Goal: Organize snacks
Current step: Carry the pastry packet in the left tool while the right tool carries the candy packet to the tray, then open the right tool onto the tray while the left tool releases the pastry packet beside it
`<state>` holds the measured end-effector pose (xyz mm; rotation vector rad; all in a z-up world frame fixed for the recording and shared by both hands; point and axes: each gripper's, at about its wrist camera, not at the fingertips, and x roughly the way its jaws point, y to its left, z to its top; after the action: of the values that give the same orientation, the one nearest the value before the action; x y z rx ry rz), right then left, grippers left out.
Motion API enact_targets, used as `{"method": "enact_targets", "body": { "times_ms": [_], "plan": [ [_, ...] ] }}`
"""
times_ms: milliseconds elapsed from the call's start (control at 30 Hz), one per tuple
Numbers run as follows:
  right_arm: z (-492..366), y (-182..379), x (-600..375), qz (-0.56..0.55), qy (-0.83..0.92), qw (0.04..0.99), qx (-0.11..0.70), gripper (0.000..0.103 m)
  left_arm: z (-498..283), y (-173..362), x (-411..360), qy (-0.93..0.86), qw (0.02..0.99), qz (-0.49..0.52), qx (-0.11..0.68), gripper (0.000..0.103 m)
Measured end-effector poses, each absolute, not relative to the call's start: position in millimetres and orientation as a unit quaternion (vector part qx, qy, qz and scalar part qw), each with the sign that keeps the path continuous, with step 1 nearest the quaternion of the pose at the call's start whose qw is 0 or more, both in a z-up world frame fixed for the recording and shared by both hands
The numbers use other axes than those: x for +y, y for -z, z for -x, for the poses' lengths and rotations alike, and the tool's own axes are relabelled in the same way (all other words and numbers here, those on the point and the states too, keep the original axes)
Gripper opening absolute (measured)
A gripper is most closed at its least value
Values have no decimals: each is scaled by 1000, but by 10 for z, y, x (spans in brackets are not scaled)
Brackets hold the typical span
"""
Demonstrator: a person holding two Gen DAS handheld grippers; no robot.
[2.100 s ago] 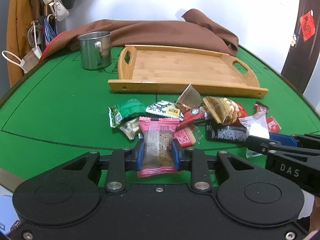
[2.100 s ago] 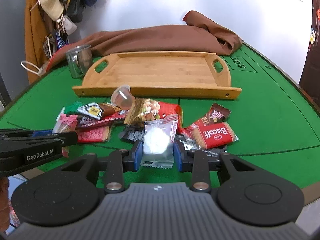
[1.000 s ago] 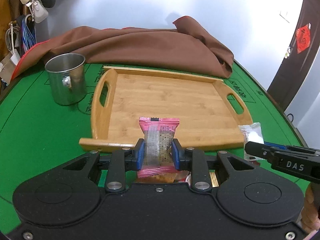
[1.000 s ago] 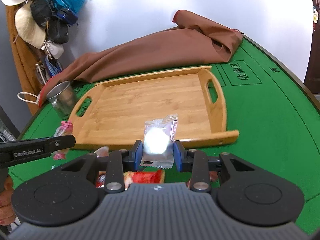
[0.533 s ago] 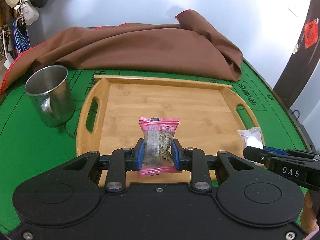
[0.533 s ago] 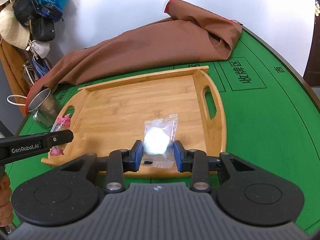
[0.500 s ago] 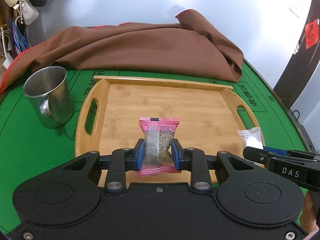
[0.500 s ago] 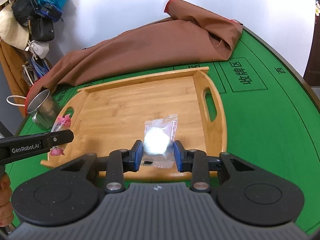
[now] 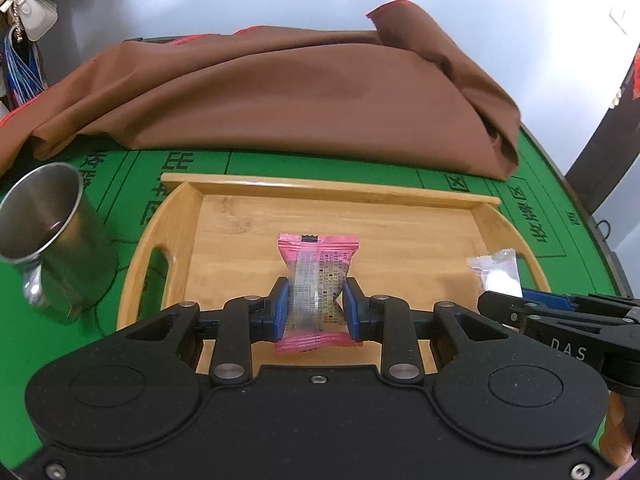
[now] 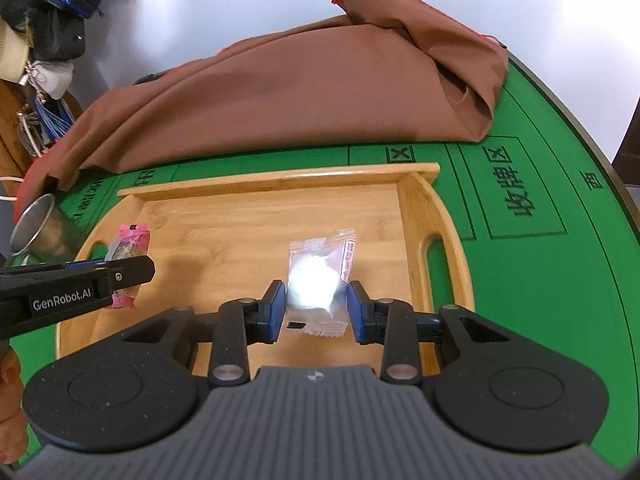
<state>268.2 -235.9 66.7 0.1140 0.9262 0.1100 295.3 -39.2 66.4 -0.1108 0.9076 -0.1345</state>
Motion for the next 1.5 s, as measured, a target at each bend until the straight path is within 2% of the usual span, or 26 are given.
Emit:
{"method": "enact_targets", "body": {
  "times_ms": [500,1000,1100,1233,1300,1333,1367,1500],
  "plan": [
    [-3406,-341,-2244,-49,-83,869,485,37,-3647,-300,-459,67,880,55,468,26],
    [-3484,-298,-2208,-49,-97,871,480,38,-3727,-218,-557,60,884,22,463,27],
    [-3477,-297,-2201,-45,-97,873,476,42,-3718,-223,-558,59,884,21,462,27],
    [-3466,-300,-2175,-37,-97,875,472,42,-3721,-231,-557,53,886,19,461,28],
    [-3461,-302,-2172,-37,-98,875,472,45,-3712,-239,-560,51,887,17,460,28],
    [-3458,-307,-2171,-37,-99,875,472,51,-3706,-246,-565,49,887,15,459,29],
    [-3453,-313,-2170,-36,-99,876,471,56,-3700,-250,-567,49,887,14,458,30],
    [-3424,-361,-2165,-35,-100,879,465,64,-3680,-282,-560,47,888,14,458,39]
  ]
}}
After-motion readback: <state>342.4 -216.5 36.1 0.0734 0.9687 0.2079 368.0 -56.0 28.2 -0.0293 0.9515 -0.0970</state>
